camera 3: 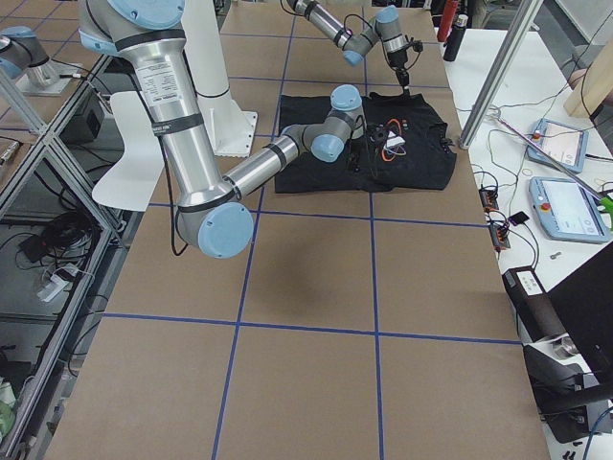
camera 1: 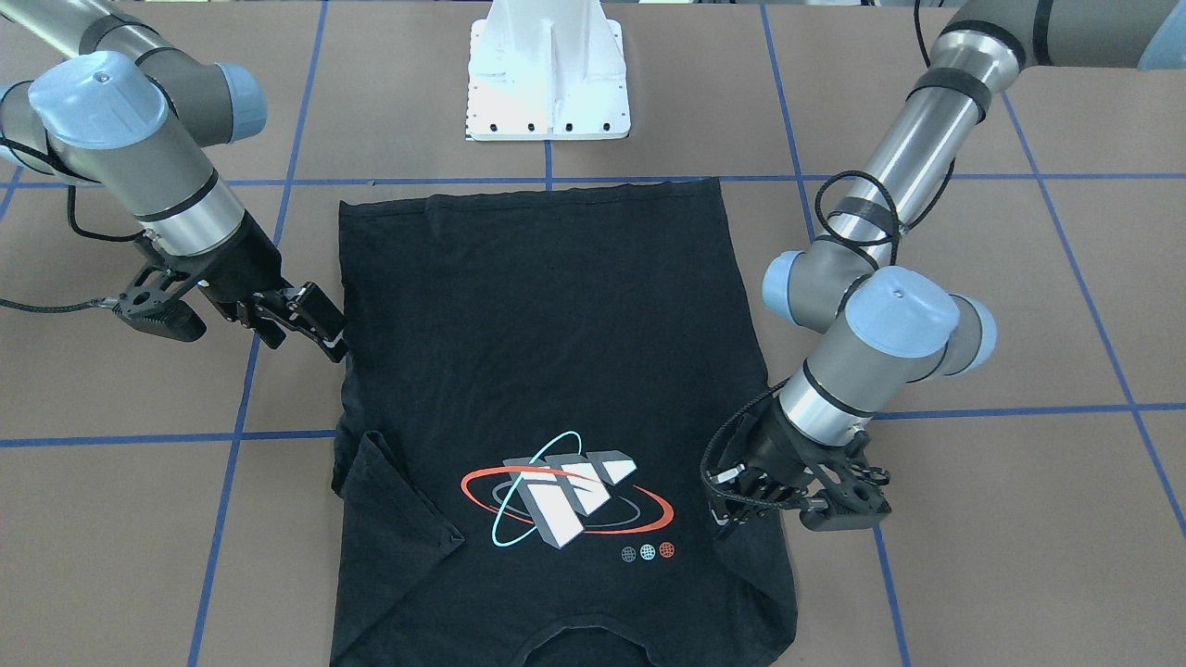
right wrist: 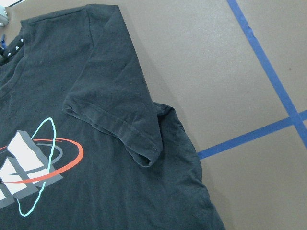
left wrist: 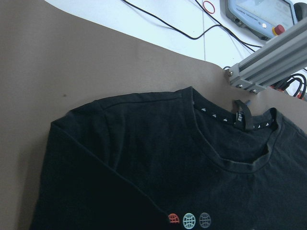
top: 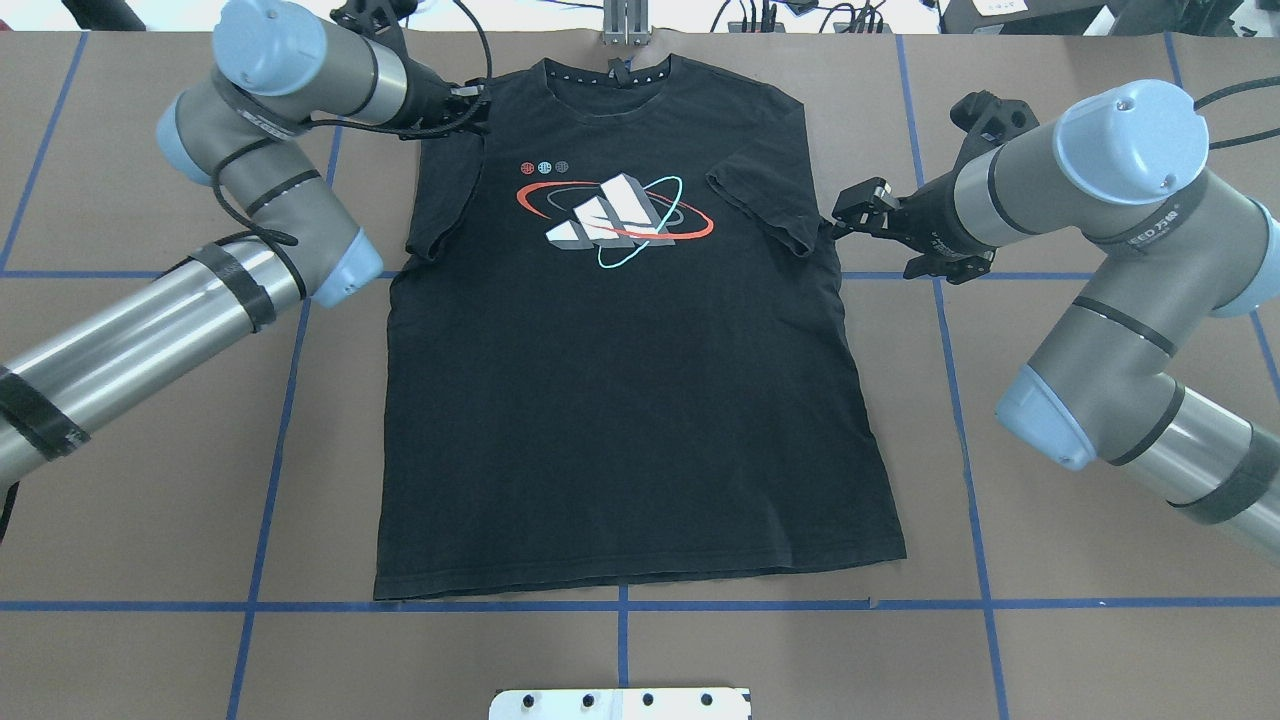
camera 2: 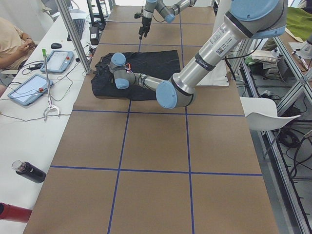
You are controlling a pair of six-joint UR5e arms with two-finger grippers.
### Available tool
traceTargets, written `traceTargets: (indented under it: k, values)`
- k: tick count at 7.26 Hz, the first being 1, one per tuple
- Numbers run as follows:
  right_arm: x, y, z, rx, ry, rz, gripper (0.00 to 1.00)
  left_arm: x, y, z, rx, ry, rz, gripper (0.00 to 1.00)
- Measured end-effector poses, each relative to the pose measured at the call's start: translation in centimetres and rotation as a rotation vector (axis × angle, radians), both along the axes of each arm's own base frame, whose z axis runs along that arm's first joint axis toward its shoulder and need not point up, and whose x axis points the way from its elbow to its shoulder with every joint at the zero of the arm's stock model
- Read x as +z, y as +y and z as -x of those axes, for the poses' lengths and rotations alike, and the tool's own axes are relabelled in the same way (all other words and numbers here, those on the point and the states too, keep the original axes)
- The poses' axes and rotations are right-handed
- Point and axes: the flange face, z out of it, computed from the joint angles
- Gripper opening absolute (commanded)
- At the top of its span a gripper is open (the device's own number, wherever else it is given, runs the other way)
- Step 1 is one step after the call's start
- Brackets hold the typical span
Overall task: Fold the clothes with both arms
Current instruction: 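Lower the left gripper onto the shoulder nearest it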
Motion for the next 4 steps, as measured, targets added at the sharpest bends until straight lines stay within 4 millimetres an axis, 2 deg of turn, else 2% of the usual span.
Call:
traceTargets:
  k: [2, 4]
  values:
    - [-0.1, 0.0, 0.0, 0.005, -0.003, 0.004, 1.00, -0.5, 0.9, -1.9, -0.016, -0.009, -0.005, 1.00]
    - [-0.2, 0.4, -0.3, 0.019, -0.014, 0.024, 1.00, -1.8, 1.9, -1.9, -0.015, 0.012, -0.027, 1.00]
